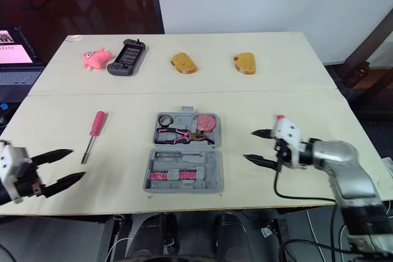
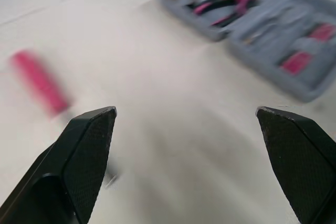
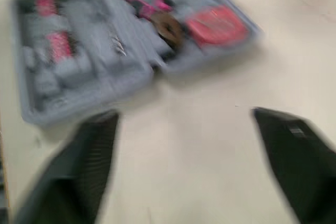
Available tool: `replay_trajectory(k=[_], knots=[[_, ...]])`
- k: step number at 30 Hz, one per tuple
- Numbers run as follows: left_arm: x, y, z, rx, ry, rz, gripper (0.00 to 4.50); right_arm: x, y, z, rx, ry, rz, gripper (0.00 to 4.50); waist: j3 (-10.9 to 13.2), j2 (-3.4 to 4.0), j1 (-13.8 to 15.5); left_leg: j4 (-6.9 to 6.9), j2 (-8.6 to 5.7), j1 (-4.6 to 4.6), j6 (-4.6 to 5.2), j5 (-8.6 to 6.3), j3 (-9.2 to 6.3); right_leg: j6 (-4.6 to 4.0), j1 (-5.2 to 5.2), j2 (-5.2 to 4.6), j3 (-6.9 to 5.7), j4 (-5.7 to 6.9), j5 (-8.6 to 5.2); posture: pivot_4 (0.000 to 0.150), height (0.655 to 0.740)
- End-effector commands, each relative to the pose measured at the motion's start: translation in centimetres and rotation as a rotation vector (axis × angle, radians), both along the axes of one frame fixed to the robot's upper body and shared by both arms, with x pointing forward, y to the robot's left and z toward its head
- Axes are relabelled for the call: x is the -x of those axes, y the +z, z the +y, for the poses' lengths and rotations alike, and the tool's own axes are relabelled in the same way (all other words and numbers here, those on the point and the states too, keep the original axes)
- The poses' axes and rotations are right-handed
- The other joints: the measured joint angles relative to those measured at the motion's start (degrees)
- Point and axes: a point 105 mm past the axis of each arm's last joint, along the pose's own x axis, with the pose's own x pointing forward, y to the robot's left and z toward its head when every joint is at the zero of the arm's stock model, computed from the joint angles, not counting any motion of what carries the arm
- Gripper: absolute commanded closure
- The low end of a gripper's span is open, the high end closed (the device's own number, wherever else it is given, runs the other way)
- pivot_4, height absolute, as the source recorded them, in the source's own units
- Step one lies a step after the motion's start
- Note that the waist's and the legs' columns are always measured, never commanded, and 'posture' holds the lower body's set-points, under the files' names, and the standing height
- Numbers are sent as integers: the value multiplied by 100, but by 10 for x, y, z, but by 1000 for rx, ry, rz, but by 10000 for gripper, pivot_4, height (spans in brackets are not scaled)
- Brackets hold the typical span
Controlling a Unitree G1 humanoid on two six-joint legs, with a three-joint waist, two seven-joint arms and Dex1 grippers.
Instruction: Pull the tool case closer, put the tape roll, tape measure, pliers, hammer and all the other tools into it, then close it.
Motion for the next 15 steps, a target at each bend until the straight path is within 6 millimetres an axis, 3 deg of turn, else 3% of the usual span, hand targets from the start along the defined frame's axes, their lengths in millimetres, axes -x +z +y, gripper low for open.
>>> replay_trajectory(k=[1,8,15], knots=[[11,6,25,-23,101,-62,0,9,15,-32,21,-98,-81,222,0,0,8,-1,-2,0,1,0,0,1,1,-3,0,0,0,1500,7188],[29,1,57,-3,248,-72,0,33,8,-93,51,-320,-97,222,-1,-1,17,3,-2,11,3,-2,-12,-16,5,-12,0,-4,-11,1500,7188],[28,12,70,-25,299,-124,0,29,7,-102,24,-360,-97,222,-2,-1,-4,2,0,17,3,-3,-14,-16,10,-11,0,-3,-11,1500,7188]])
